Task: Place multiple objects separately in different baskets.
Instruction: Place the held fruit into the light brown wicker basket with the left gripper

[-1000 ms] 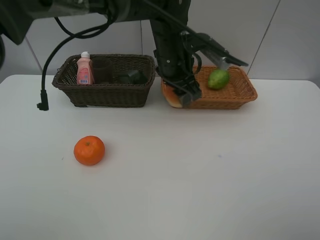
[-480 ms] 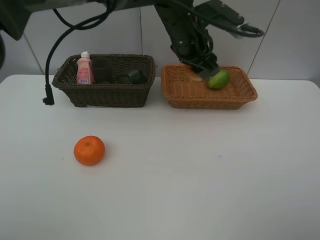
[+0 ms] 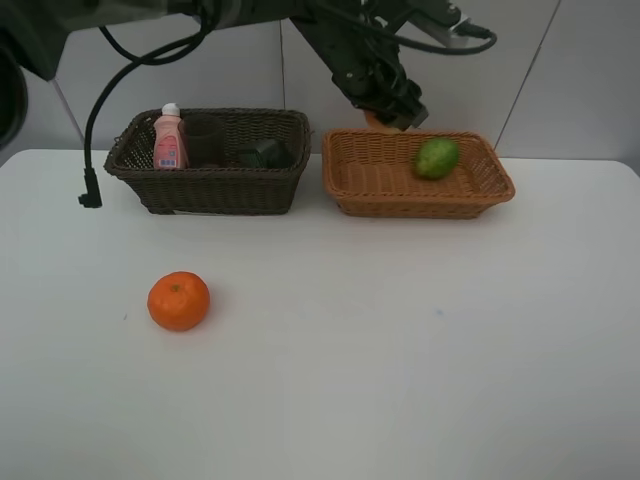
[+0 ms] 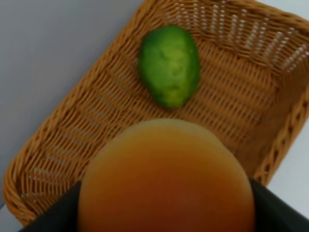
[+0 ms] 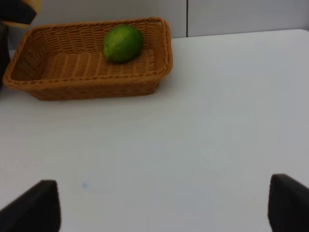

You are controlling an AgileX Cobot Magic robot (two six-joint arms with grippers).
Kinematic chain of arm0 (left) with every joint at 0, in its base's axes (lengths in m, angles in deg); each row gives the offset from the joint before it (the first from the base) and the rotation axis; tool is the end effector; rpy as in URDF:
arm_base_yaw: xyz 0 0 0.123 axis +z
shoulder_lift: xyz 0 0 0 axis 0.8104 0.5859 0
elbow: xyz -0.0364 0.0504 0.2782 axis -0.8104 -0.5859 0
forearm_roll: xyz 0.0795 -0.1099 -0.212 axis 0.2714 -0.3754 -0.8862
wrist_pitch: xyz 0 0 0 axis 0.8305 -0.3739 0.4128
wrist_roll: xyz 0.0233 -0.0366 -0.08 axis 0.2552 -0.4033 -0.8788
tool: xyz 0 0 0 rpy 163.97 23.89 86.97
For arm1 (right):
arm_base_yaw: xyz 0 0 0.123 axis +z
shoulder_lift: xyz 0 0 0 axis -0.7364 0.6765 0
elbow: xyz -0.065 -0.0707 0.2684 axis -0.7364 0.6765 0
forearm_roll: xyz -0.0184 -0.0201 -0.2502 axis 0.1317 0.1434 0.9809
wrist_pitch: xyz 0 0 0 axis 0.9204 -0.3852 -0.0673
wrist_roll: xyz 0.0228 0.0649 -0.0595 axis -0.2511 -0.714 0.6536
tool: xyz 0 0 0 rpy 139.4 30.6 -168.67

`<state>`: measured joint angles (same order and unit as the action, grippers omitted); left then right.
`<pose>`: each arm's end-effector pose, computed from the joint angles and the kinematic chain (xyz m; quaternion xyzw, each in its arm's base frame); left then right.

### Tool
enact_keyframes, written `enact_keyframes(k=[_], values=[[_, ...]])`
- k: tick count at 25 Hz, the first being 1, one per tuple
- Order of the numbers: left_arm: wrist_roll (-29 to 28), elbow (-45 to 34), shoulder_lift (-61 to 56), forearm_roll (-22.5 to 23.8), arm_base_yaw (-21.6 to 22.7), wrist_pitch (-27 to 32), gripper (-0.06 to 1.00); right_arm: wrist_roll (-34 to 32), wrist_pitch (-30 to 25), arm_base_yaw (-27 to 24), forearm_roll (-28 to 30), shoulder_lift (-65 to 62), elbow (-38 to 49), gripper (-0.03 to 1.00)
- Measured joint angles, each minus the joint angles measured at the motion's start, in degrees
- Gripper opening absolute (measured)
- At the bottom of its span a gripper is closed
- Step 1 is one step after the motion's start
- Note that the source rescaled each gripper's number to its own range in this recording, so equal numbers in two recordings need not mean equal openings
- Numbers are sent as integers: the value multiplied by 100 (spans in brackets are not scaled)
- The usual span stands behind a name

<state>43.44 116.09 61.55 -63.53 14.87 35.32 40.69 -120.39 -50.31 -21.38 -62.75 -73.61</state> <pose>0.4137 -0.3387 0.2375 0.4168 0.8100 -0.0887 0.4028 -0.0081 0.0020 0.2834 0.0352 0.8455 0.0058 0.5327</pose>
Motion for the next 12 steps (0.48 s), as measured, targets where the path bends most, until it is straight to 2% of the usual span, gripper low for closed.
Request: enact_keyframes(k=[12], values=[[0,5,666,-213,124,-1155,76,0,0,0,0,0,0,100]])
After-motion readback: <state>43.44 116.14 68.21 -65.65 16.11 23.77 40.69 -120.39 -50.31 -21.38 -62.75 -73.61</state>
